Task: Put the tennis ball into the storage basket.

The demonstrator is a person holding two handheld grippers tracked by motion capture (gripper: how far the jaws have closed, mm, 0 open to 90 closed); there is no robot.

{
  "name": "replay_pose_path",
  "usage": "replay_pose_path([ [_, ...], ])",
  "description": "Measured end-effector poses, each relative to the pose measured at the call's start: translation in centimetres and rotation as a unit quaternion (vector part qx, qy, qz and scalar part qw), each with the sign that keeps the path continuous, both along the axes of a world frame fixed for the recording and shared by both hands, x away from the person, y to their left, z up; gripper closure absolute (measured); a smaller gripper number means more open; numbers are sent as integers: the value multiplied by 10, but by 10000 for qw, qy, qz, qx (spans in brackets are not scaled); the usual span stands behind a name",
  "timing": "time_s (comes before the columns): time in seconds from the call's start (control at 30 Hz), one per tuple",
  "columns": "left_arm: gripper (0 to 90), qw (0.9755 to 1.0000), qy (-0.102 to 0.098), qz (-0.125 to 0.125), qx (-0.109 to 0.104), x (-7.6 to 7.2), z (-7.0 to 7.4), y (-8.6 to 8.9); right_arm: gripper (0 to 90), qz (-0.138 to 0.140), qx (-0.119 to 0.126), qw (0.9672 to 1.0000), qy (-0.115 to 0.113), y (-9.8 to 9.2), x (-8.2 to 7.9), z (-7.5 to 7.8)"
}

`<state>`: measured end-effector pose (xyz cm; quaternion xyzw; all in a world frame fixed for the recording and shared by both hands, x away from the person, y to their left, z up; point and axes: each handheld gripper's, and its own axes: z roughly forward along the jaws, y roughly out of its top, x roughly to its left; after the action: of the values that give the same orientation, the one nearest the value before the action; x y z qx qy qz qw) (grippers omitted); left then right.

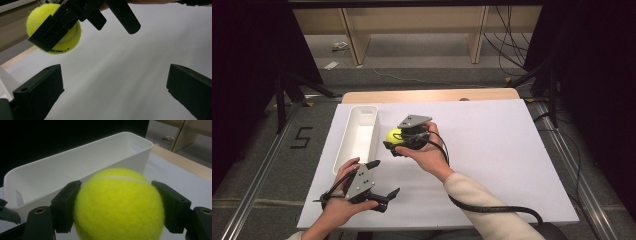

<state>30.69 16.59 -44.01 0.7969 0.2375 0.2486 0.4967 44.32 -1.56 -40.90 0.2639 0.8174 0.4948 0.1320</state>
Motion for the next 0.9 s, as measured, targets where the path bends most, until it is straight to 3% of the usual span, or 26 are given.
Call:
replay_pose_path([
  [0.9,1,10000,-15,-29,6,-1,0,-1,271,98,-52,9999,-20,14,4,7],
])
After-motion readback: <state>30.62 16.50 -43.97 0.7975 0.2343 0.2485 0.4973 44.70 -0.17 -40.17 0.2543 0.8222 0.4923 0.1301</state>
